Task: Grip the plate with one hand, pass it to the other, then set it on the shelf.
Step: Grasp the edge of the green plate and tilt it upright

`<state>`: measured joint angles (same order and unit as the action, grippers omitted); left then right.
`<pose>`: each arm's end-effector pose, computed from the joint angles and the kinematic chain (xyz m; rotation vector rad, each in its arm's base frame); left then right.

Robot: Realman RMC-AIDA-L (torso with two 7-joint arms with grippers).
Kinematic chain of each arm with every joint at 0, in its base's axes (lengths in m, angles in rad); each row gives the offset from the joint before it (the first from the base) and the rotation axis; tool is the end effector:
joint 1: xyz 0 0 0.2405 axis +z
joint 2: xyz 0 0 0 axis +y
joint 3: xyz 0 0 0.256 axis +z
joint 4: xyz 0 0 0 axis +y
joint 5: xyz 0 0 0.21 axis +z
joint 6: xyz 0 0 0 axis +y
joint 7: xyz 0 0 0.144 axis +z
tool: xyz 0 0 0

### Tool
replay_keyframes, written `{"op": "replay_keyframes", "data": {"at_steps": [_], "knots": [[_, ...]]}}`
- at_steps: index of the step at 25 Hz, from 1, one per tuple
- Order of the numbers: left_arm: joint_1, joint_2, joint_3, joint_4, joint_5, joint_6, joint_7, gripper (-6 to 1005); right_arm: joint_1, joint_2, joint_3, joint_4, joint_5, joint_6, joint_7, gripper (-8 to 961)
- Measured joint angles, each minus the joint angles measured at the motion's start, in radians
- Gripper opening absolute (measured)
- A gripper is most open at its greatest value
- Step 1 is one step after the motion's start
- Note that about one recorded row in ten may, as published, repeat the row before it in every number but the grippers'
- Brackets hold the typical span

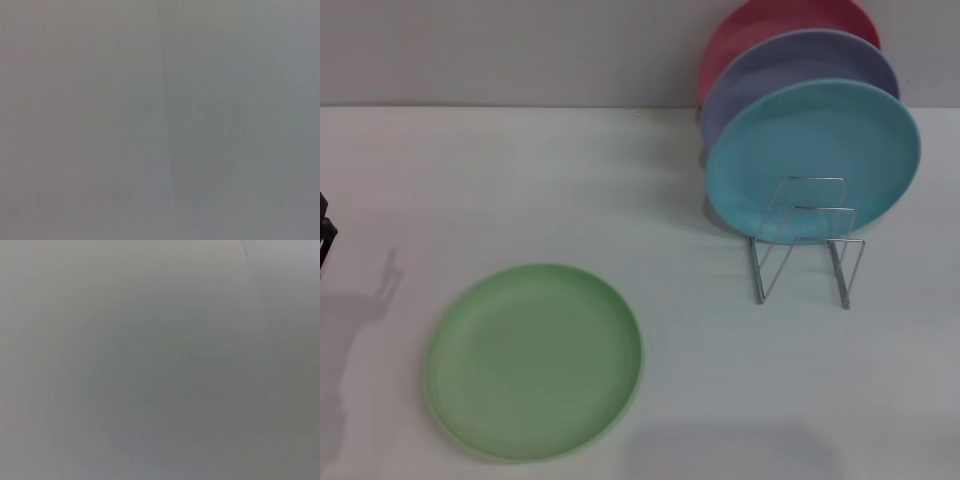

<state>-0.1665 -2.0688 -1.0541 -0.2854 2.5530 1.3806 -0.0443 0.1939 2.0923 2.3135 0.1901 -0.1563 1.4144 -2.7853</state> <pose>-0.3484 0.2562 0.0073 -1.4842 -0.3926 -0.7042 0.4129 0.2329 0.1050 -0.9431 0.5237 0.7411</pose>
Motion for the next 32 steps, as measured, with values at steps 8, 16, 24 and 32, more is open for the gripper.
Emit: {"op": "replay_keyframes", "data": {"at_steps": [8, 16, 24, 32], "knots": [[0.013, 0.007, -0.007, -0.095, -0.003, -0.091, 0.016, 786, -0.001, -0.001, -0.003, 0.001, -0.001, 0.000, 0.017, 840], [0.211, 0.012, -0.154, -0.745, 0.003, -0.785, 0.417, 759, -0.005, -0.001, -0.003, 0.004, -0.006, 0.001, 0.027, 840], [0.281, 0.009, -0.310, -1.288, -0.006, -1.598, 0.450, 746, -0.005, -0.001, -0.003, 0.000, -0.009, 0.012, 0.039, 840], [0.144, 0.007, -0.479, -1.455, -0.113, -2.263, 0.418, 752, -0.005, 0.000, -0.005, -0.002, -0.010, 0.007, 0.046, 840]]}}
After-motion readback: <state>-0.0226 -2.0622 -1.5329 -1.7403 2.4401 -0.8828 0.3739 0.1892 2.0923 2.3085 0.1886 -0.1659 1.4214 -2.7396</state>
